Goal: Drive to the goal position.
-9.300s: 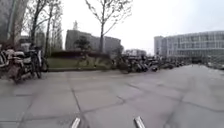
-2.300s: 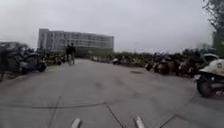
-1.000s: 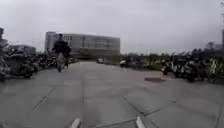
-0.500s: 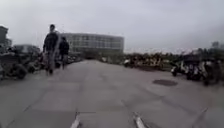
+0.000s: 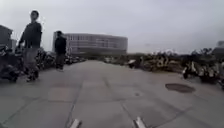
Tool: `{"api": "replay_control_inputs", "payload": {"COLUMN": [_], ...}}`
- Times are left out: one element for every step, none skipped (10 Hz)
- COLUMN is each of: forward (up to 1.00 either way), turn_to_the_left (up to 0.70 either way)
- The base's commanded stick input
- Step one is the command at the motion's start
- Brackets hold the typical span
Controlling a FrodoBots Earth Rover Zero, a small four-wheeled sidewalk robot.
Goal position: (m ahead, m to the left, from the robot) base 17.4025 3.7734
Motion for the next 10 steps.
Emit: {"api": "replay_control_inputs", "payload": {"forward": [1.00, 1.00, 1.00, 1.00, 1.00, 1.00, 1.00, 1.00, 1.00, 1.00], "turn_to_the_left": [0.06, 0.06, 0.06, 0.06, 0.06, 0.06, 0.06, 0.06, 0.06, 0.06]}}
